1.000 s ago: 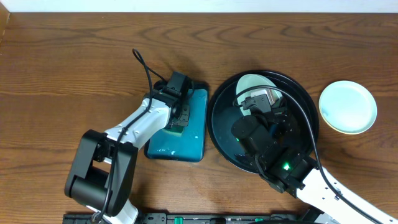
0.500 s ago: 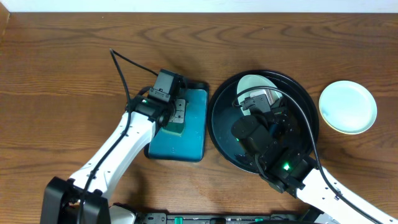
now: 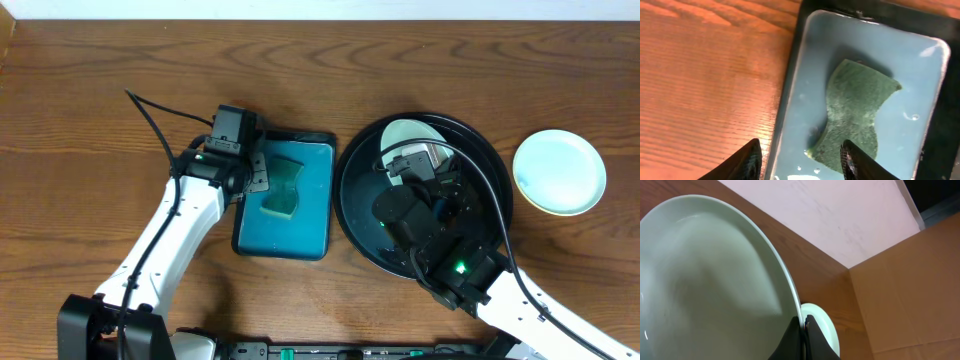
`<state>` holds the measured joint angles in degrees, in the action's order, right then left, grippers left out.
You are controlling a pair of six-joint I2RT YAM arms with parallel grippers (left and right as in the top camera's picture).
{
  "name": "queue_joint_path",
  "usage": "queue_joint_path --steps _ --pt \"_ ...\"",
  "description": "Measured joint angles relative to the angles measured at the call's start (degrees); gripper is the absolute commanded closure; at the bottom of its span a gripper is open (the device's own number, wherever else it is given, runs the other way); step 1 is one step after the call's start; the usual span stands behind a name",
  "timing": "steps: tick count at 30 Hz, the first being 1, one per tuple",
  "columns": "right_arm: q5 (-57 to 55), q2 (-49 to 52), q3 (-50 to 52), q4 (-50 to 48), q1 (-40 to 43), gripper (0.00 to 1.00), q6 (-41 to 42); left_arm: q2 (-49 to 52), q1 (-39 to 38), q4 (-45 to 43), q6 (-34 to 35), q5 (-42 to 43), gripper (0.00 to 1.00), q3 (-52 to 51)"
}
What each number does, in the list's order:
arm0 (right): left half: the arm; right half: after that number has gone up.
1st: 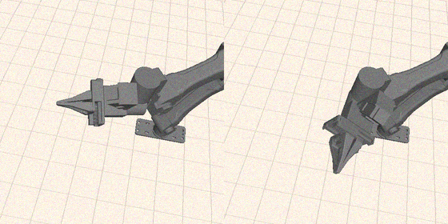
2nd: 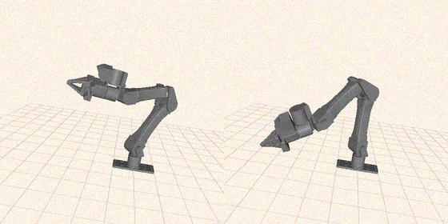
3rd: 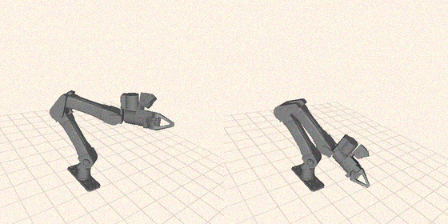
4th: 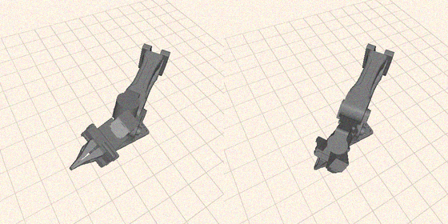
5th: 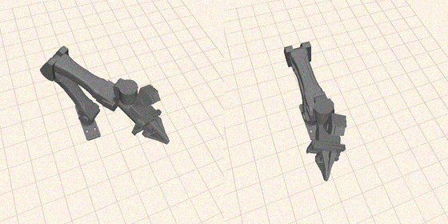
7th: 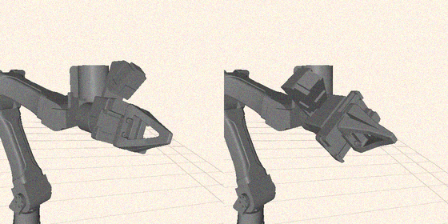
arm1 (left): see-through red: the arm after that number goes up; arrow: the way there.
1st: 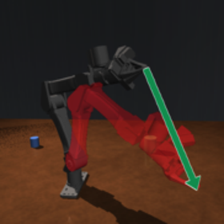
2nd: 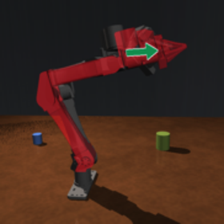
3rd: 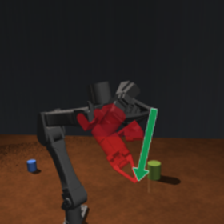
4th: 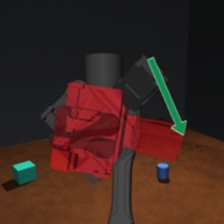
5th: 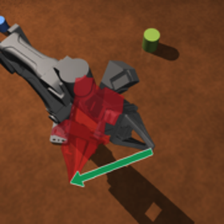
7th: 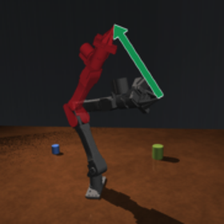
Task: Clean dirty plates on tray and stack at the side
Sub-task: 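Carry the white plate right and stack it on the side plates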
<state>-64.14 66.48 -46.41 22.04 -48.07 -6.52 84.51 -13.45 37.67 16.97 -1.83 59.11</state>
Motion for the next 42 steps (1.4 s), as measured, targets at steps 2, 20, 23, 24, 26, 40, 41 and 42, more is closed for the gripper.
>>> queue_joint_path --steps 2,20,23,24,26,40,41,42 --pt "0.0 0.0 0.0 -0.1 0.0 0.99 0.0 0.0 0.1 0.1 0.2 0.0 0.47 0.0" --pt "-0.9 0.1 0.0 -1.6 3.4 0.99 4.1 0.0 0.1 0.2 0.9 0.0 0.46 0.0" --pt "-0.7 0.2 0.0 -1.5 3.6 0.99 5.4 0.0 0.1 0.3 0.9 0.0 0.46 0.0" --pt "-0.4 0.2 0.0 -1.8 3.7 0.99 5.7 0.0 0.1 0.2 0.9 0.0 0.46 0.0" --pt "0.0 0.2 0.0 -2.2 3.8 0.99 5.0 0.0 0.1 0.3 0.9 0.0 0.46 0.0" --pt "-4.7 0.9 0.1 -7.5 4.2 0.99 -4.9 0.0 0.1 0.3 0.9 0.0 0.46 0.0" --pt "-6.1 1.0 0.1 -8.2 4.2 0.99 -4.3 0.0 0.1 0.3 0.9 0.0 0.46 0.0" --pt "-7.4 1.0 0.1 -8.5 4.2 0.99 -3.8 0.0 0.1 0.4 0.9 0.0 0.46 0.0"
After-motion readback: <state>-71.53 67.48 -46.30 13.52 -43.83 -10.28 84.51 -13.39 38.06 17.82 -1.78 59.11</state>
